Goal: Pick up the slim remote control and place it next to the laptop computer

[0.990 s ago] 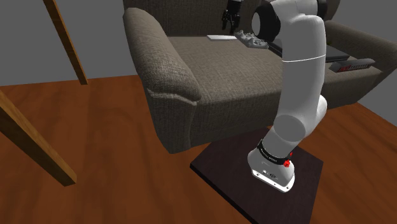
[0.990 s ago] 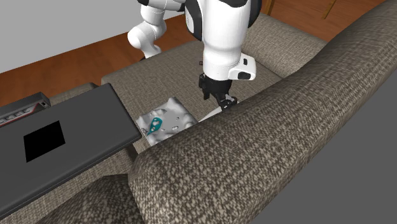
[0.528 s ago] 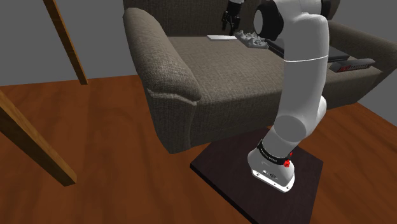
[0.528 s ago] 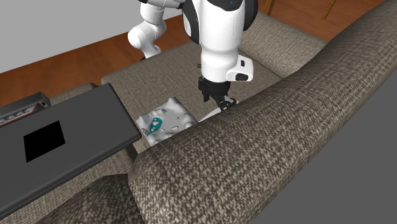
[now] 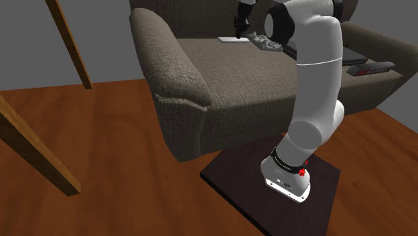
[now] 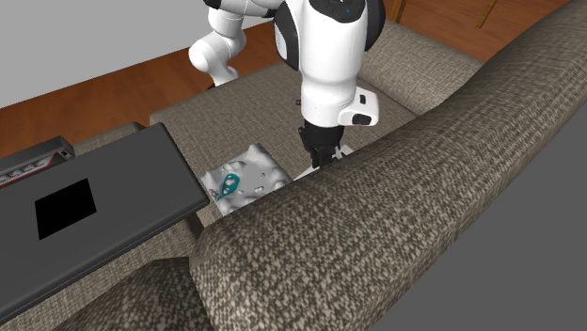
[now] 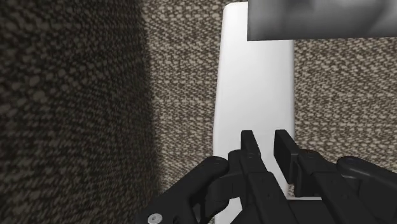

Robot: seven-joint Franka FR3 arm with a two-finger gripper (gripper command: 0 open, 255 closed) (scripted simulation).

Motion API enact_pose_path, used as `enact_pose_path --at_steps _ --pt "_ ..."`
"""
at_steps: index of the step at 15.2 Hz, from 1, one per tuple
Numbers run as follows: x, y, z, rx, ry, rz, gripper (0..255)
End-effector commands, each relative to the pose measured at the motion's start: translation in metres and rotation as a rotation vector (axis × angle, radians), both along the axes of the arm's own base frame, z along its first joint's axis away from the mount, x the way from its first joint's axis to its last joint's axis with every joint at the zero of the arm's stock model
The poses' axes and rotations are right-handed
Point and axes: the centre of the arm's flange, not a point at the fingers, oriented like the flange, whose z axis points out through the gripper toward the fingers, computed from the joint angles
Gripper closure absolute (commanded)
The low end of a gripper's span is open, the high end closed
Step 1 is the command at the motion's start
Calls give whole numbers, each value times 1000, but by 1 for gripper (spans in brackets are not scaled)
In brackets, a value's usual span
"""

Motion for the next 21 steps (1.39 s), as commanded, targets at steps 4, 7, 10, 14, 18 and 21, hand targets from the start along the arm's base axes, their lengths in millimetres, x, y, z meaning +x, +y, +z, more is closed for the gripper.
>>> enact_pose_path --at_steps 4,7,10,14,18,21 --pt "14 1 -27 -11 17 2 255" --pt "2 -1 3 0 -1 6 255" --pt "14 21 14 -29 3 0 0" --pt "14 21 -7 -29 3 0 0" --pt "14 21 -26 -29 3 0 0" --pt "14 21 -26 -29 3 0 0"
